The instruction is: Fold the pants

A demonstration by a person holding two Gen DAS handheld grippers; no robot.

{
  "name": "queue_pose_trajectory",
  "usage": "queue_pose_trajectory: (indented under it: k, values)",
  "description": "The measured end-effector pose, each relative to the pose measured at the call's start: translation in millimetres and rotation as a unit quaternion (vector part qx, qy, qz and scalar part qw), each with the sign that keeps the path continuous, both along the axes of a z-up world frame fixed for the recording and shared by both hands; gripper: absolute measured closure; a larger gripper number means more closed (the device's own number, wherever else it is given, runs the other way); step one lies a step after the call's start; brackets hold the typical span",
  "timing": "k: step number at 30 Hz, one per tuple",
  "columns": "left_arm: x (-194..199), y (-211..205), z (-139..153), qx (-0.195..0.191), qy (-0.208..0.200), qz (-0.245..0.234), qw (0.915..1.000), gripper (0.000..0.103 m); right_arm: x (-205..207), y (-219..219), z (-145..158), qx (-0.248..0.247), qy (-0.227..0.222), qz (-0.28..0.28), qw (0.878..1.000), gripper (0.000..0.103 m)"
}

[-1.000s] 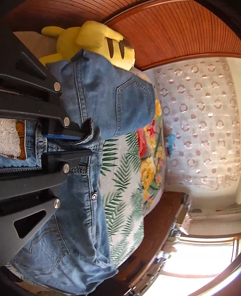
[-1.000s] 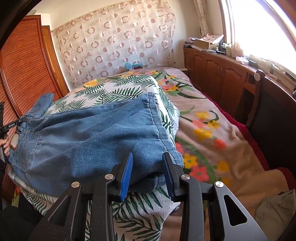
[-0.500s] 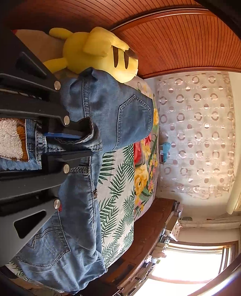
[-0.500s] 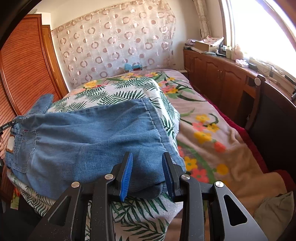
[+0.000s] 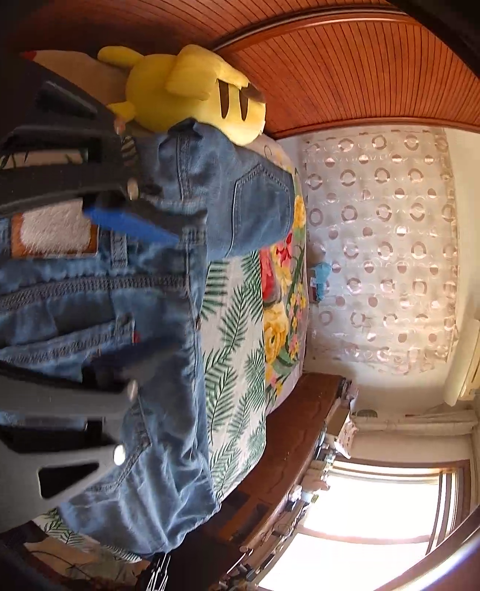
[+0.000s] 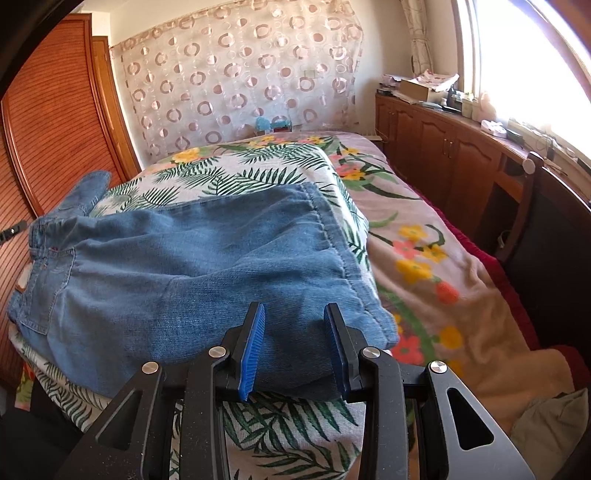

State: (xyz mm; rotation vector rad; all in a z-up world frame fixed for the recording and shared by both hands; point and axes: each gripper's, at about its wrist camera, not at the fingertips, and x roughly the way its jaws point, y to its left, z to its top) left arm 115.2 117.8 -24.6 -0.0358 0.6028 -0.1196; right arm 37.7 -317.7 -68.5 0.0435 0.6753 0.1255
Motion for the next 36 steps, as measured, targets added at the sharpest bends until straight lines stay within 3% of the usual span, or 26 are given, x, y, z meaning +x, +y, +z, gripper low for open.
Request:
queue_pose_trajectory:
  k: [1,19,36]
  values:
    - [-3,-3,0,-0.004,-0.004,-0.004,1.0000,0.022,2,2,-2,-0.003,0.002,0.002,1.000,0.068]
    - [-29,-102,-50,0.009,0.027,-0.084,0.9961,0.022,9,11,-9,-0.035,0.004,0.004,0.999,0.061]
    - [-32,-115,-68,-0.004,0.051,-0.085,0.9951,0.022,15,10,-7,-0.049,0.025,0.008,0.998,0.055]
